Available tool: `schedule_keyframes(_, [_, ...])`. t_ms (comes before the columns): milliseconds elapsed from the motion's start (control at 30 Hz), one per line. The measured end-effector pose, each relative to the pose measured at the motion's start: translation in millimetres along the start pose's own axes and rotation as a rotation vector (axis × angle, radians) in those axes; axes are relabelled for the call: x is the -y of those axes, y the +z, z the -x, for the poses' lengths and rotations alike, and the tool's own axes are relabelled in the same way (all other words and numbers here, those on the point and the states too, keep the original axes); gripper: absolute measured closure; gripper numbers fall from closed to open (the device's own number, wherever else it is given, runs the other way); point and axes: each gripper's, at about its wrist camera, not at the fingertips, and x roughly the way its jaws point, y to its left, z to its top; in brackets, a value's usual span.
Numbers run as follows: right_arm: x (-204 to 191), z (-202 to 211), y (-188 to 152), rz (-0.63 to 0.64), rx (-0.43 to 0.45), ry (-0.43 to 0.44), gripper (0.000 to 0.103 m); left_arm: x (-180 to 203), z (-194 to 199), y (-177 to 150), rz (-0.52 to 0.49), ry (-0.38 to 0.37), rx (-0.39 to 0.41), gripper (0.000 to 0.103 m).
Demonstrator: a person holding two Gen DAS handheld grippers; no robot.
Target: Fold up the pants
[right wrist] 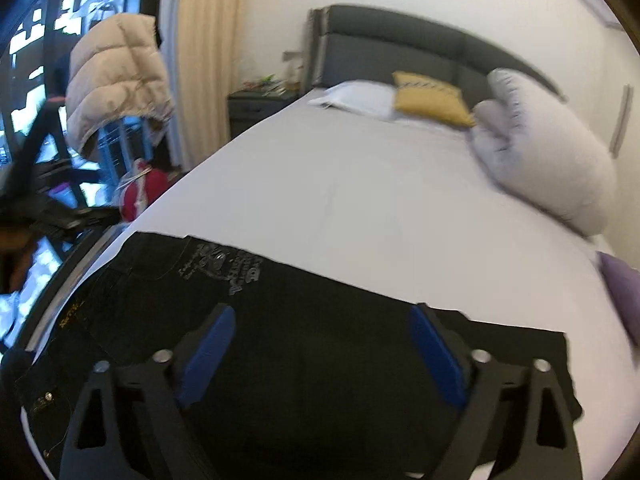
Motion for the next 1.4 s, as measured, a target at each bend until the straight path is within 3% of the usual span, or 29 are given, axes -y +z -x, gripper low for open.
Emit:
schedule_keyframes(67, [8,-15,2,-0.022,-0.040,0.044,0.035,-13,-40,18,-0.023,-0.115,-0.104,0.006])
schedule_keyframes(167, [17,-36,2,-0.037,-0.089,0.103,0.038,-21,-86,30,-0.066,-0.216,-0.217,0.006])
schedule_keyframes(333, [17,-60,-5,0.002,-0.123,0.147,0.038,-18,-128,18,-0.140,-0.259,-0.328,0.007])
schedule_keyframes(400, [16,-67,-6,0.012,-0.135,0.166,0.038,-20,-144,16,-0.157,-0.270,-0.371,0.024])
schedule_keyframes(467, [14,-75,-6,0.025,-0.146,0.181,0.038,-25,-153,16,-0.141,-0.303,-0.385,0.025])
schedule_keyframes(533, [10,-81,-4,0.035,-0.152,0.204,0.038,-29,-155,19,-0.129,-0.320,-0.386,0.035])
schedule_keyframes(567, [8,-84,-2,0.043,-0.154,0.214,0.038,-31,-156,21,-0.121,-0.335,-0.391,0.048])
schedule_keyframes(600, [6,-87,-1,0.053,-0.158,0.220,0.038,-33,-156,22,-0.115,-0.347,-0.397,0.068])
schedule_keyframes(667, [1,-93,4,0.078,-0.169,0.227,0.038,-30,-154,21,-0.123,-0.359,-0.407,0.085])
schedule_keyframes(800, [-5,-103,15,0.112,-0.182,0.259,0.038,-33,-134,24,-0.172,-0.307,-0.379,0.096])
schedule_keyframes(1167, [-39,-122,46,0.338,-0.269,0.360,0.046,-41,-13,-1,-0.225,-0.240,-0.135,0.097])
schedule_keyframes(1267, [-45,-132,52,0.378,-0.298,0.359,0.047,-33,-6,0,-0.235,-0.230,-0.106,0.097])
schedule_keyframes(1400, [-48,-144,57,0.404,-0.334,0.363,0.056,-26,1,-9,-0.228,-0.243,-0.101,0.097])
